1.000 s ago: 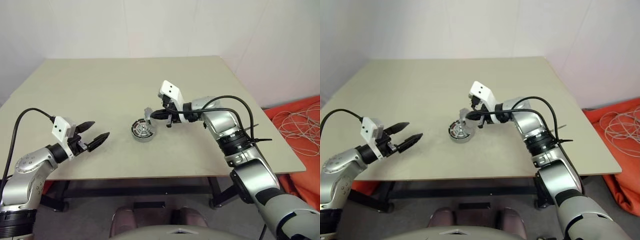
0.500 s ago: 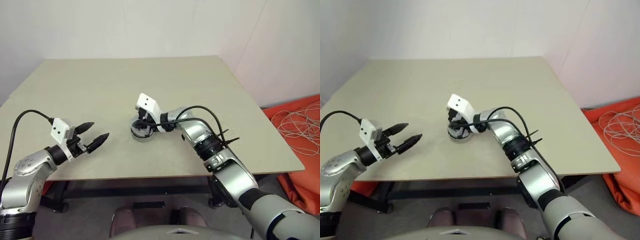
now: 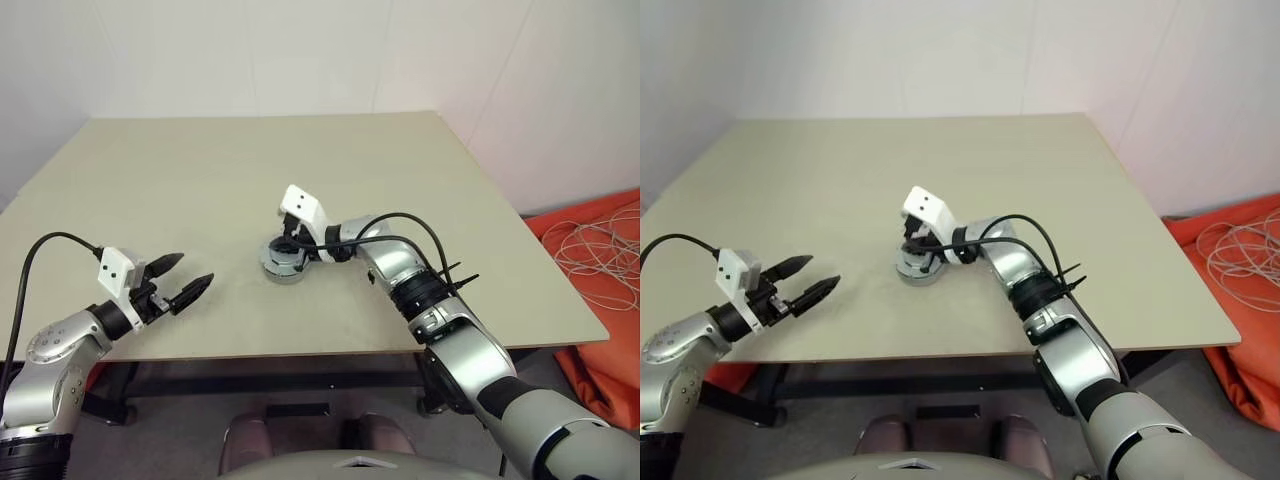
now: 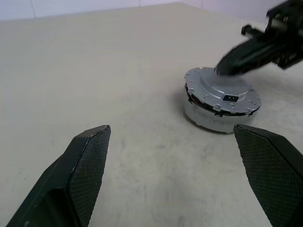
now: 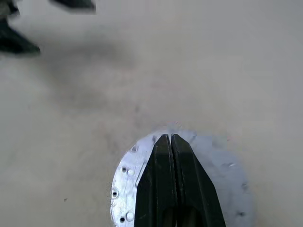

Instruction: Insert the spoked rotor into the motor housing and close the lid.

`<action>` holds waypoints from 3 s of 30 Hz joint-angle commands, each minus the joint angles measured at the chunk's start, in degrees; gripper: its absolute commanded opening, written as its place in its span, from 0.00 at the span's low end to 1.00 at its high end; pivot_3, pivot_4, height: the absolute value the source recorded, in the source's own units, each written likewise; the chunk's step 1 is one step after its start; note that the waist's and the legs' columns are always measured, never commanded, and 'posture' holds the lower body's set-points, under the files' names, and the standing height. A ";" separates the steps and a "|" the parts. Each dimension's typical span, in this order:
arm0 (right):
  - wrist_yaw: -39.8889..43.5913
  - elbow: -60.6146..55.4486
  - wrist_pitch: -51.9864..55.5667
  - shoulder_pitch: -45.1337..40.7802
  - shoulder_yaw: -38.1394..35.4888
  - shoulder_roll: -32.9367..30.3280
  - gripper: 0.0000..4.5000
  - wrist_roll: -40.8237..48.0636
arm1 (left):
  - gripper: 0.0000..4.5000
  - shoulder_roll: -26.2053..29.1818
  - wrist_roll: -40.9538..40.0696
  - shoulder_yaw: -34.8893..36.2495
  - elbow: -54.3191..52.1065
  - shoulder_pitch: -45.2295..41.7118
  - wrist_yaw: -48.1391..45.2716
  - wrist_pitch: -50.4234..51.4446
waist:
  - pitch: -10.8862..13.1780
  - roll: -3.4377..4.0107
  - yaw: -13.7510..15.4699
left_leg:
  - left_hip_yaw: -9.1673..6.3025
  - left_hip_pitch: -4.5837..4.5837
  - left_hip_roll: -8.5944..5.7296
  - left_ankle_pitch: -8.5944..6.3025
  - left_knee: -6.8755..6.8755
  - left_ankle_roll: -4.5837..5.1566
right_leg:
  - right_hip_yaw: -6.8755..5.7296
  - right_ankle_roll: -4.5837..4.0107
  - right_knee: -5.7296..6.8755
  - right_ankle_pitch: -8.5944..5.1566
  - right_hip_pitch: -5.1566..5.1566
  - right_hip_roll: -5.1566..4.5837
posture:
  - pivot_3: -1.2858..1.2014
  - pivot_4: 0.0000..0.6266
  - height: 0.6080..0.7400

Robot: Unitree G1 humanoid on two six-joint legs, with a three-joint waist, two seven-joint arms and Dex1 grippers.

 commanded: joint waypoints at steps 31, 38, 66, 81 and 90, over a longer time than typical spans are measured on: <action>-9.71 -3.55 0.32 7.06 -0.60 1.93 0.99 -0.43 | 0.98 -0.09 -0.01 0.89 1.32 -0.22 -0.70 -2.92 | -0.01 -0.01 -0.06 | 0.00 0.06 -0.01 0.01 -0.11 -0.02 | 0.00 0.02 -0.03 -0.01 0.02 0.00 | 0.52 0.00 1.00; -9.64 -3.66 0.31 6.83 -0.55 2.08 0.71 -0.68 | 0.98 -0.04 -0.04 0.88 0.96 -0.29 -0.49 -2.70 | -0.01 -0.01 -0.07 | 0.00 0.07 -0.02 0.01 -0.16 -0.02 | 0.00 0.01 -0.04 -0.01 0.02 0.00 | 0.52 0.00 1.00; -8.50 -8.97 3.31 6.99 -1.32 1.74 0.39 1.25 | 0.98 -0.79 -0.09 -0.16 -1.06 -0.72 0.95 -1.51 | -0.01 -0.02 -0.10 | 0.03 0.12 -0.02 0.03 -0.26 -0.05 | 0.01 0.00 -0.05 -0.01 0.02 0.00 | 0.52 0.00 1.00; -9.94 -10.59 4.39 8.29 0.76 1.26 1.00 -0.15 | 0.98 -0.81 -0.25 -0.41 -2.12 -0.68 1.24 -0.32 | -0.02 -0.03 -0.10 | 0.03 0.13 -0.02 0.03 -0.26 -0.06 | 0.01 0.01 -0.06 -0.01 0.02 0.00 | 0.52 0.00 1.00; -10.83 -8.53 3.75 8.40 1.88 1.33 1.00 -1.53 | 0.98 -1.06 -0.23 -0.50 -2.58 -0.59 1.63 -0.21 | -0.02 -0.03 -0.10 | 0.03 0.13 -0.02 0.04 -0.26 -0.06 | 0.01 0.01 -0.05 -0.01 0.02 0.00 | 0.52 0.00 1.00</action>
